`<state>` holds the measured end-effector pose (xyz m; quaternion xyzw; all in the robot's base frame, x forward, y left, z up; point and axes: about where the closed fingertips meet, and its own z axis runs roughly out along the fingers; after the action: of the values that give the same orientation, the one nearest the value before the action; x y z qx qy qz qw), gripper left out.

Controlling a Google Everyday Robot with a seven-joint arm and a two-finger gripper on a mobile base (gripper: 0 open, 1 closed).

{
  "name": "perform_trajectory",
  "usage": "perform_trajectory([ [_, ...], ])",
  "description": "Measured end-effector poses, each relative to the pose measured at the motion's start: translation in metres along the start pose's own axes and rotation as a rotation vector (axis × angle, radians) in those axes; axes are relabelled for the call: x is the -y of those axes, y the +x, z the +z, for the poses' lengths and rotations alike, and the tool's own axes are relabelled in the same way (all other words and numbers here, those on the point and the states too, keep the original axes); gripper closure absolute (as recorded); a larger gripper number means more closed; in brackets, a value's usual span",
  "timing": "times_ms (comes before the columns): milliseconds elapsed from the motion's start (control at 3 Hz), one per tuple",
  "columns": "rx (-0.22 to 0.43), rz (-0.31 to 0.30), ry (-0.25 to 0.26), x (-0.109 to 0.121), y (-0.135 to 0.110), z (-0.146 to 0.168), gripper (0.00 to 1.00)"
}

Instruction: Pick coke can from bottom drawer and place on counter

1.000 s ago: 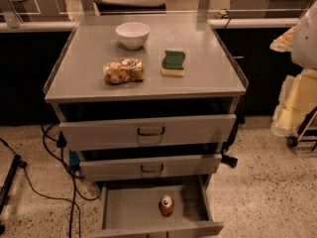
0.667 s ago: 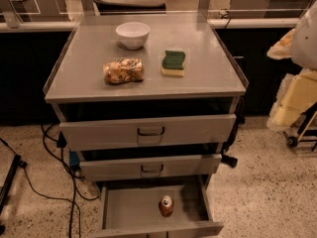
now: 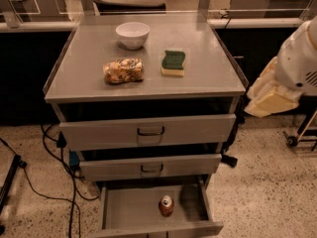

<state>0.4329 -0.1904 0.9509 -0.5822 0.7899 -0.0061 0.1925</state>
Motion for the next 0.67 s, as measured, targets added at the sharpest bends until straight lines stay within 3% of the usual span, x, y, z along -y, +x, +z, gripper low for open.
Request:
perform_trajectory([
  [333,0.088,0.036,-0.032,-0.028,-0.028,0.049,0.88],
  [667,0.163,0.055,-0.090,-0.063,-0.056,0.109,1.00],
])
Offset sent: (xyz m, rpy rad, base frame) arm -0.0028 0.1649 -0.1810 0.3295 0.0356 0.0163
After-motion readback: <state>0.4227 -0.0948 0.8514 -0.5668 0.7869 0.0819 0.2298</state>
